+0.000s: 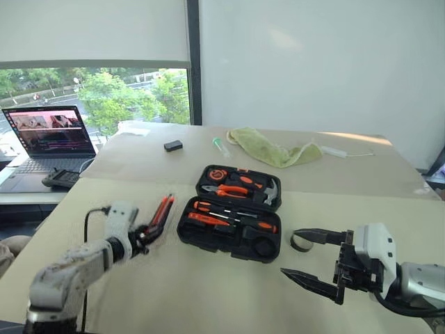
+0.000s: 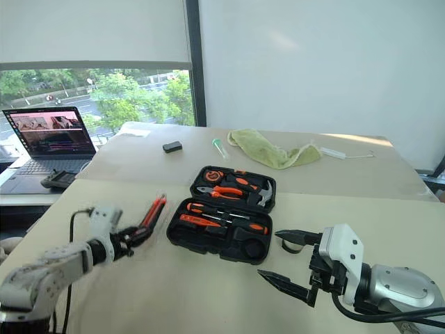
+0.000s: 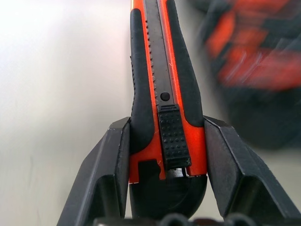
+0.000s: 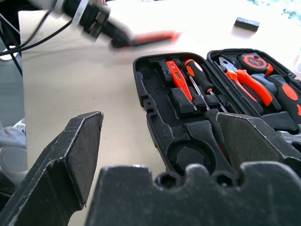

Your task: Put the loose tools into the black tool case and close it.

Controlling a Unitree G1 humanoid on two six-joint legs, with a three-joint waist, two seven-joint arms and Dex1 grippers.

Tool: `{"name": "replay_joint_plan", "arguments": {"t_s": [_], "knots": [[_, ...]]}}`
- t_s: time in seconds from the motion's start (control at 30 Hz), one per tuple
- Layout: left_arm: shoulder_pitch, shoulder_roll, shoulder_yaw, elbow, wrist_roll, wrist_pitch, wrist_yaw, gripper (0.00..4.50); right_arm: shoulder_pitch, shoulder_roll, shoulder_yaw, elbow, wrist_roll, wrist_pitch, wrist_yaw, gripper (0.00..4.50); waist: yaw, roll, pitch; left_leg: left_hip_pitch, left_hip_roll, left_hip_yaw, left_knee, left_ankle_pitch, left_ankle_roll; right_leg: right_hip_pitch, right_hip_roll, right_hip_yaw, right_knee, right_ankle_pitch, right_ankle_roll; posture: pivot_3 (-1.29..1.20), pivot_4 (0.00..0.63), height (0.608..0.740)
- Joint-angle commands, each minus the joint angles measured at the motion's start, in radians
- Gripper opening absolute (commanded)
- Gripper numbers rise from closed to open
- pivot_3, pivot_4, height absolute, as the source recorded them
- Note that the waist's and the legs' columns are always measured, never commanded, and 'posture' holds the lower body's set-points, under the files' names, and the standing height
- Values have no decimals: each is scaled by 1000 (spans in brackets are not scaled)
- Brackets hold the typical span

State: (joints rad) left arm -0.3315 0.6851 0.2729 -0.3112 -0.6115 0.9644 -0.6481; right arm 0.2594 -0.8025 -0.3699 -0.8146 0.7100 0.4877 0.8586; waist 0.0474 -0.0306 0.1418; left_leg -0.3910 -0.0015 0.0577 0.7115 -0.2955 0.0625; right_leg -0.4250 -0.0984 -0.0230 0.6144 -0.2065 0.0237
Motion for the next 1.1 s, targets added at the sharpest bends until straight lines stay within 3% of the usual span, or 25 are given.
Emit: {"name": "replay_joint_plan", "arguments": {"t_s": [0.03,0.13,0.27,0.47,0.7,0.77,0.83,0.87,0.97,1.07,1.1], "knots": [[-140,145,-197,86,30,-218,-421,1788,28,9,-40,-42,15,-28,-3,4500,-5,4,-2,1,0,1,-1,0,0,1,1,0,-1,0,0,0,150,740],[-304,160,-399,301,182,-461,-669,1788,33,10,-49,-52,7,-29,-15,4500,-9,13,-4,3,-4,7,-1,-1,0,4,0,6,-4,-1,1,0,150,740],[-498,69,-616,629,381,-832,-930,1788,76,17,-94,-94,21,-19,-36,4500,-10,7,0,2,-3,9,1,-4,7,3,5,8,-4,-1,3,0,150,740],[-590,-3,-729,902,474,-1093,-966,1788,152,33,-137,-150,23,-15,-66,4500,-20,5,1,0,-1,9,2,-5,9,1,6,10,-4,2,11,0,150,740],[-622,-89,-718,1043,587,-1236,-946,1788,198,48,-147,-190,22,-17,-102,4500,-21,4,1,0,-1,8,5,-7,11,2,4,10,-4,3,15,0,150,740],[-630,-104,-710,1075,597,-1259,-945,1788,198,46,-147,-189,23,-18,-105,4500,-21,4,1,0,-1,8,5,-7,11,2,4,10,-3,4,15,0,150,740],[-633,-115,-696,1082,580,-1262,-958,2792,198,43,-146,-189,23,-20,-108,4500,-23,4,1,0,-1,8,5,-7,11,2,4,10,-3,4,15,0,150,740],[-633,-114,-687,1072,563,-1244,-963,2903,199,43,-146,-190,23,-20,-109,4500,-23,4,1,0,0,8,5,-7,11,2,4,10,-3,4,15,0,150,740],[-603,-20,-678,898,359,-1055,-966,4012,208,42,-153,-193,25,-20,-108,4500,-28,4,1,0,0,8,5,-7,11,1,4,9,-2,4,15,0,150,740],[-577,80,-659,752,227,-868,-966,4012,221,44,-160,-188,22,-26,-100,4500,-41,3,1,-1,1,8,5,-6,10,-1,5,10,-1,4,15,0,150,740],[-575,76,-625,735,209,-783,-966,3804,219,44,-157,-184,21,-28,-100,4500,-40,3,1,-1,2,7,4,-6,10,-1,5,10,-1,4,15,0,150,740]]}}
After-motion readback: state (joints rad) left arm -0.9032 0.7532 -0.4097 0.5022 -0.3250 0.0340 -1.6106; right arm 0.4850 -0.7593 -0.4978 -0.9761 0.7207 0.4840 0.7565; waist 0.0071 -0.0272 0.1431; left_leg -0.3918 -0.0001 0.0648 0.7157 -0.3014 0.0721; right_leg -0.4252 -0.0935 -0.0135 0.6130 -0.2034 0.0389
